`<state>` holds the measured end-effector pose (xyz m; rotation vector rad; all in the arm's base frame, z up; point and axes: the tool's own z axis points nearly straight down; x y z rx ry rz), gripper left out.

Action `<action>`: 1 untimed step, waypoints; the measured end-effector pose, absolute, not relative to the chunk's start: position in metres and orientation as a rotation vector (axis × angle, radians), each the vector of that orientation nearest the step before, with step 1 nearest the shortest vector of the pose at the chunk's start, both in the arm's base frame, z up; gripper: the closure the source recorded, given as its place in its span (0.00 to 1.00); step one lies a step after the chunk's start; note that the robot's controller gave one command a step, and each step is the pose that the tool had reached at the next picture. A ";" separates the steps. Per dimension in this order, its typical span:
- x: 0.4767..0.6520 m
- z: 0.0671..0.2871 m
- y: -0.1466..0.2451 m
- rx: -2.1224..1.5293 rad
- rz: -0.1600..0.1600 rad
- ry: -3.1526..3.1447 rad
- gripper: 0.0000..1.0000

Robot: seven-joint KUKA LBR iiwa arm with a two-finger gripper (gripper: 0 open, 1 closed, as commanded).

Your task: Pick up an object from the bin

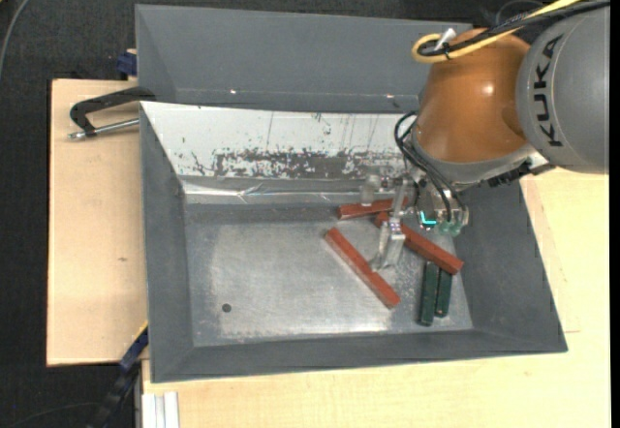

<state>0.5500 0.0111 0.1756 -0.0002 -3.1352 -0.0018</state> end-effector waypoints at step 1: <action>0.513 0.067 0.010 -0.017 -0.003 -3.137 0.00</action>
Offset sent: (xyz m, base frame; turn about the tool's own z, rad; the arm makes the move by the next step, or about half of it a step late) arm -0.0362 -0.0027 -0.1056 0.0104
